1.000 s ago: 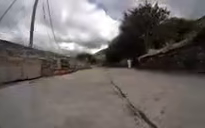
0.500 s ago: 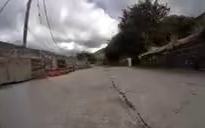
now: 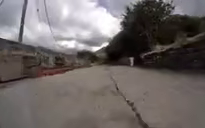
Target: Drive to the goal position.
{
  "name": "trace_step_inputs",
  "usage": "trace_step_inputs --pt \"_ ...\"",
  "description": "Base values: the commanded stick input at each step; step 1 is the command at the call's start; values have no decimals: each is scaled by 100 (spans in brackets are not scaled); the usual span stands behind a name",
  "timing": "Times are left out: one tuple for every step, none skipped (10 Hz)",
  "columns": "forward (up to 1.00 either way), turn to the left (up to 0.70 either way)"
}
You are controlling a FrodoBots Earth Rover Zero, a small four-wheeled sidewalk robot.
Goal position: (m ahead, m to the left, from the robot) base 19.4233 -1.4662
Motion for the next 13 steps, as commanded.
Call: trace_step_inputs --pt "100 0" --pt "100 0" --pt "100 0" --pt "100 0" --pt "100 0" --pt "100 0" --pt "100 0" --pt "100 0" --pt "100 0" --pt "100 0" --pt "100 0" --pt "100 0" --pt "100 0"
